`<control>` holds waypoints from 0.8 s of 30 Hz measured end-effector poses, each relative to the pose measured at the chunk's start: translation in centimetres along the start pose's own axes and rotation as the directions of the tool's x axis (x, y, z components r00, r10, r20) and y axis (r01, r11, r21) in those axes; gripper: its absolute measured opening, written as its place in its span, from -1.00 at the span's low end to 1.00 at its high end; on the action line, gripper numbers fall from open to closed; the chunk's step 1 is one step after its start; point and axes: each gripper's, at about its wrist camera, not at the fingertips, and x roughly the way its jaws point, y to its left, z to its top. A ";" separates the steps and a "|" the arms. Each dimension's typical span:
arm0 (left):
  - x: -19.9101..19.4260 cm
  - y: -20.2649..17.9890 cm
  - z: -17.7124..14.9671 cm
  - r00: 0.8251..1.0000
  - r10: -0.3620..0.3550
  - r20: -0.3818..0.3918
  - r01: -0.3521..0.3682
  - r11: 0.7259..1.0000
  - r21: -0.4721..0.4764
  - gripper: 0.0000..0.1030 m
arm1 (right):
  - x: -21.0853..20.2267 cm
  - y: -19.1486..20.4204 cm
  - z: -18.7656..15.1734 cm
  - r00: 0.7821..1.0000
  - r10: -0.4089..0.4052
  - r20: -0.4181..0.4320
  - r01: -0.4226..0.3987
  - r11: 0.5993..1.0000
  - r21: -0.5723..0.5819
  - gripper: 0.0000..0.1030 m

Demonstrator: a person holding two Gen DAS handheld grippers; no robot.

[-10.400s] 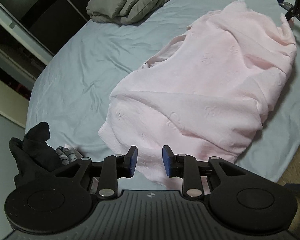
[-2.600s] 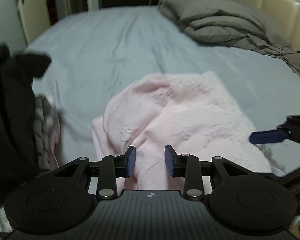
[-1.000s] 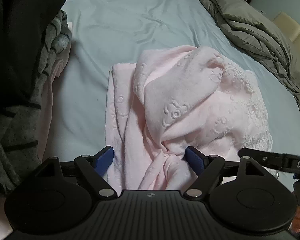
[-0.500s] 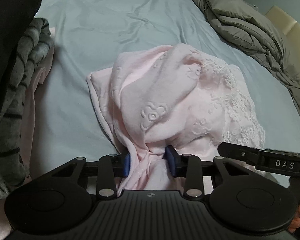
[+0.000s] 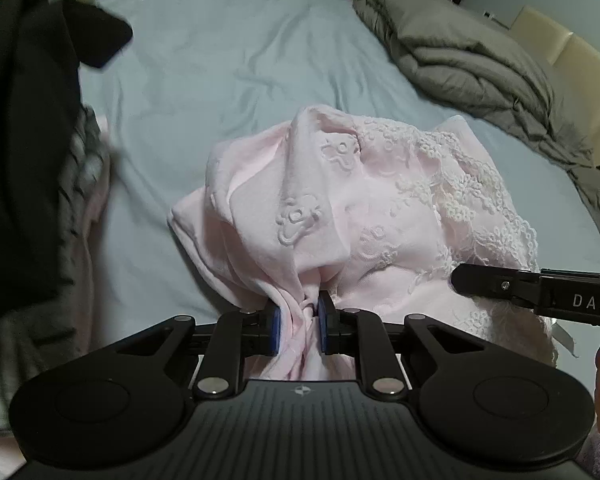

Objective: Fold clothes
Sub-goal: 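Lift the folded pink garment with both grippers and carry it toward the clothes pile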

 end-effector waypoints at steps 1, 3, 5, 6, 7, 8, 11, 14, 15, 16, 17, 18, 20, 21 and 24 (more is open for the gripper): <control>-0.5 0.0 0.2 1.000 -0.003 0.011 0.003 1.000 -0.002 -0.71 | 0.0 0.3 0.2 1.000 0.005 0.007 -0.005 1.000 0.001 -0.52; -1.7 0.0 0.6 0.999 -0.008 0.032 0.008 1.000 -0.010 -0.71 | -0.5 0.7 0.6 1.000 0.019 0.023 -0.019 1.000 0.008 -0.52; -3.0 0.0 1.0 0.998 -0.016 0.060 0.017 1.000 -0.010 -0.72 | -1.0 1.3 1.0 0.999 0.033 0.039 -0.034 0.999 0.008 -0.52; -3.6 -0.1 1.2 0.997 -0.020 0.073 0.020 1.000 -0.007 -0.72 | -1.1 1.7 1.3 0.998 0.039 0.047 -0.039 0.999 0.005 -0.52; -4.1 -0.1 1.4 0.996 -0.023 0.085 0.023 1.000 -0.004 -0.72 | -1.4 2.0 1.4 0.997 0.049 0.057 -0.050 0.999 0.005 -0.52; -4.8 0.0 1.6 0.995 -0.027 0.096 0.028 1.000 -0.007 -0.72 | -1.8 2.3 1.6 0.996 0.057 0.067 -0.058 0.998 0.001 -0.52; -6.9 0.3 2.1 0.991 -0.040 0.131 0.042 0.999 -0.016 -0.73 | -3.0 3.5 2.3 0.993 0.080 0.091 -0.078 0.997 -0.027 -0.52; -9.0 0.7 2.6 0.986 -0.046 0.161 0.051 0.998 -0.023 -0.73 | -4.2 4.7 3.0 0.989 0.105 0.108 -0.100 0.994 -0.050 -0.52; -9.7 0.8 2.7 0.984 -0.049 0.173 0.054 0.998 -0.024 -0.73 | -4.6 5.1 3.2 0.987 0.114 0.114 -0.109 0.993 -0.050 -0.52; -10.4 0.9 2.9 0.982 -0.051 0.184 0.056 0.998 -0.025 -0.73 | -5.0 5.5 3.4 0.985 0.122 0.120 -0.117 0.992 -0.050 -0.52; -11.1 1.2 3.1 0.979 -0.052 0.196 0.058 0.998 -0.027 -0.73 | -5.3 5.9 3.6 0.983 0.131 0.127 -0.125 0.991 -0.049 -0.52; -11.9 1.4 3.3 0.977 -0.052 0.207 0.059 0.998 -0.028 -0.73 | -5.6 6.3 3.8 0.981 0.139 0.134 -0.134 0.990 -0.047 -0.52; -13.1 2.0 3.6 0.972 -0.052 0.229 0.061 0.998 -0.033 -0.73 | -5.9 7.4 4.3 0.978 0.152 0.141 -0.146 0.988 -0.058 -0.52; -13.8 2.3 3.8 0.969 -0.051 0.241 0.062 0.997 -0.036 -0.73 | -6.0 8.0 4.5 0.977 0.158 0.142 -0.151 0.987 -0.064 -0.52; -15.6 3.7 4.2 0.962 -0.037 0.271 0.054 0.997 -0.054 -0.73 | -5.8 9.8 5.3 0.973 0.183 0.142 -0.174 0.982 -0.076 -0.52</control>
